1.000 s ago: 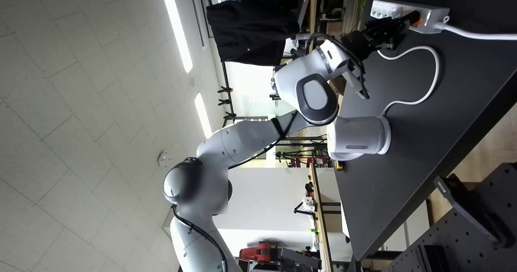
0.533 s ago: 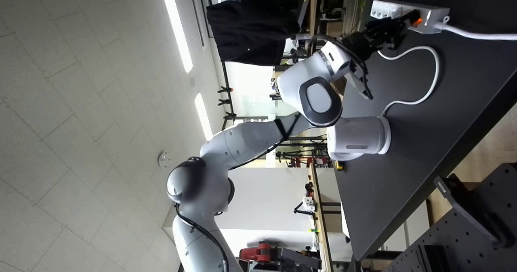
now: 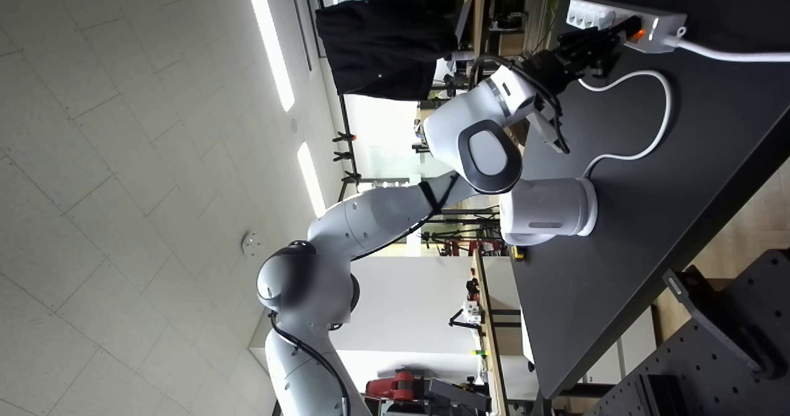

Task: Switch off the extension cable

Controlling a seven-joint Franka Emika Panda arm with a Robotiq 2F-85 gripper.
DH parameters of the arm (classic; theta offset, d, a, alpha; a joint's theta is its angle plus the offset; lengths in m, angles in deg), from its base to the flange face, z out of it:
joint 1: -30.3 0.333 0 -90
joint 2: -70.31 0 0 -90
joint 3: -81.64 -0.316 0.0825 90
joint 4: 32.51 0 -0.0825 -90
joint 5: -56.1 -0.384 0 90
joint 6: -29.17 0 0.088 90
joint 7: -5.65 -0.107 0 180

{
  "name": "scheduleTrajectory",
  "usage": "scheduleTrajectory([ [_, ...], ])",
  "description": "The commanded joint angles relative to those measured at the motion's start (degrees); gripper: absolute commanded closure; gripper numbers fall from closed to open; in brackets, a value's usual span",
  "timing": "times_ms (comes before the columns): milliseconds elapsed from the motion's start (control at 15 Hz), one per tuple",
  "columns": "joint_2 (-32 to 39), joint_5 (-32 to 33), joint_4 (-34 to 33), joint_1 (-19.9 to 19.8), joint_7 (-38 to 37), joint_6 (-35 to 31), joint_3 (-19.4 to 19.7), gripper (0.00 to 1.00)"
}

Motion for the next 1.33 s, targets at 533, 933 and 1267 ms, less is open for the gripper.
scheduleTrajectory([
  [533, -0.88, -1.96, 1.36, 2.95, -0.04, 1.23, 1.37, 1.0],
  [933, 0.24, -2.02, 0.51, 3.52, -0.56, 3.47, 2.24, 1.0],
  [1267, 2.25, -1.57, -0.94, 3.99, -2.2, 7.03, 4.01, 1.0],
])
